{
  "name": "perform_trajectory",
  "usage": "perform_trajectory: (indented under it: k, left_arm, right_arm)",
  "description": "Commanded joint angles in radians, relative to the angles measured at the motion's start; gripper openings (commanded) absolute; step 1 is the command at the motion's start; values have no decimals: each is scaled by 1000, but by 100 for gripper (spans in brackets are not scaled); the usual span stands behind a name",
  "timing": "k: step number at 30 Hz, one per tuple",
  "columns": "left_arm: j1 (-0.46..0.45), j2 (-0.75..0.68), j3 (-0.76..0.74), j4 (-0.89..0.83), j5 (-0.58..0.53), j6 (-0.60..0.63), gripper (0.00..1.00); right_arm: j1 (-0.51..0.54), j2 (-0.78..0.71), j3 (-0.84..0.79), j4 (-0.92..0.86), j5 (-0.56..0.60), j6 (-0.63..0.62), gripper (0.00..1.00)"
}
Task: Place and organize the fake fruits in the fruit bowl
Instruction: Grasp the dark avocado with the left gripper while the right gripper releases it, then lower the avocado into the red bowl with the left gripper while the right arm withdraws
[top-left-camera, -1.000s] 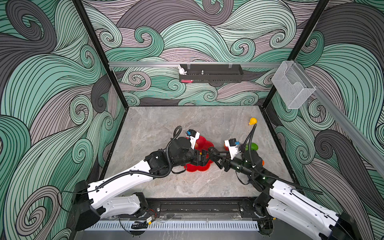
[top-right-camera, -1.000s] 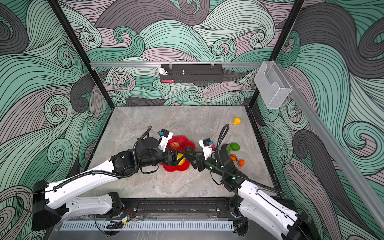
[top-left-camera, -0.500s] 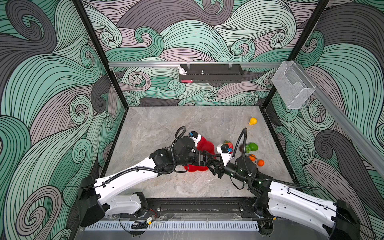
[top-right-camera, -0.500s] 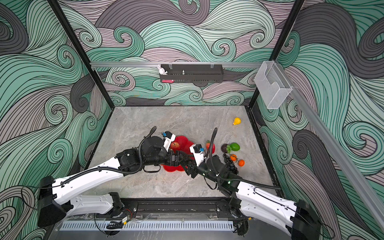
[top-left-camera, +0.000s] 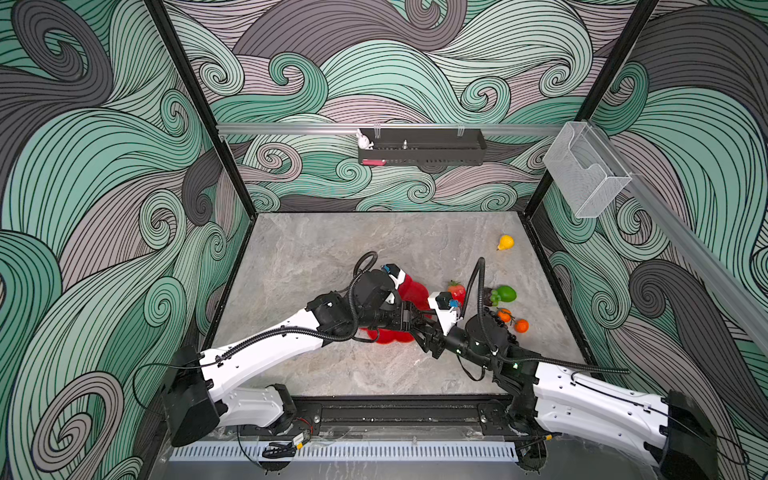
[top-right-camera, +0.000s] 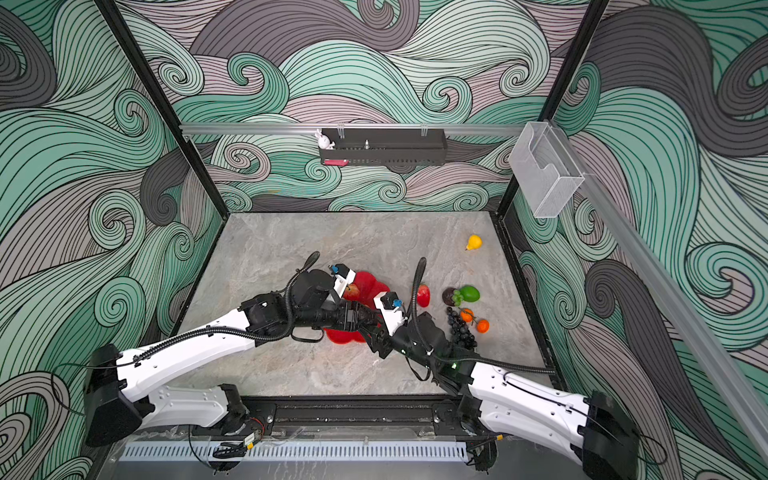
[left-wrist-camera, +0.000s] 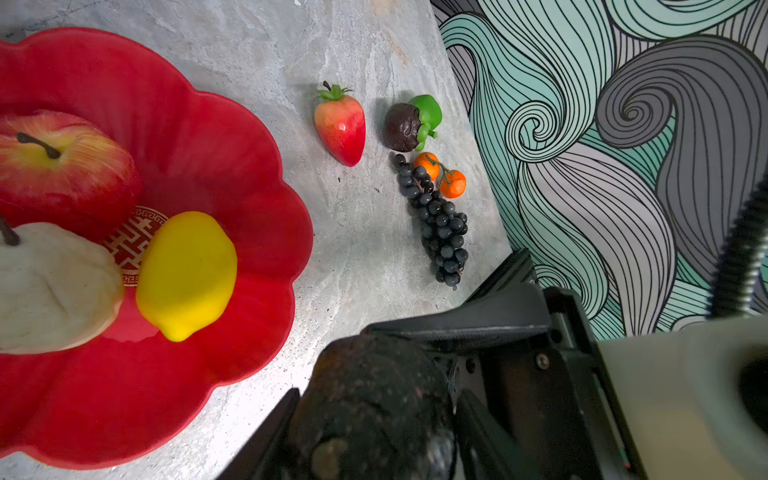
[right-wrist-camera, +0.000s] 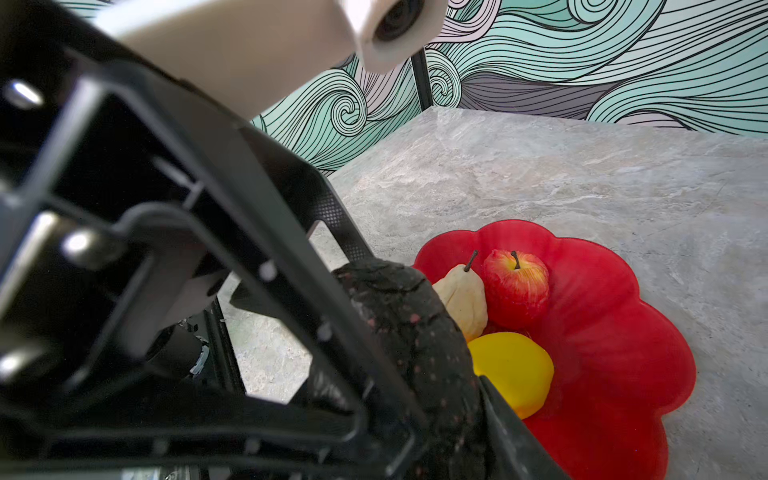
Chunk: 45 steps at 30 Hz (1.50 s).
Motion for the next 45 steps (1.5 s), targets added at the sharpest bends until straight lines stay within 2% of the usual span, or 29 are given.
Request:
perform_trajectory:
  k: [1,6,14,18,21,25,34,37,40,45]
  left_arm:
    - [-2,9,48,-9,45,10,52]
    - [0,17,60,-19,42,27,42]
    - [1,20,78,-39,18,58,39]
    - [7,13,99,-80,-32,101,39]
    - [13,14,131,-140,-111,154,38]
    - [25,46,181,-195,-215,230,38]
    - [37,264,330,-216,-341,352,39]
    - [41,356,405,-250,-387,374,39]
    - [42,440,467,-271,-441,390,39]
    - [43,567,568,-323,-493,397,39]
  right_arm:
    - [10,8,31,40,23,-19,56]
    - [16,13,37,30,30,-24,58]
    - [16,7,41,-6,76,-17,68]
    - [16,-23,59,-96,149,-28,83]
    - [15,-78,66,-205,222,-63,92]
    - [10,-172,68,-378,305,-71,99]
    - [1,-380,-27,-586,477,90,100]
    - [0,-472,-90,-598,493,113,100]
    - [-3,-555,-142,-584,454,86,100]
    - [-9,-589,-162,-552,451,68,100]
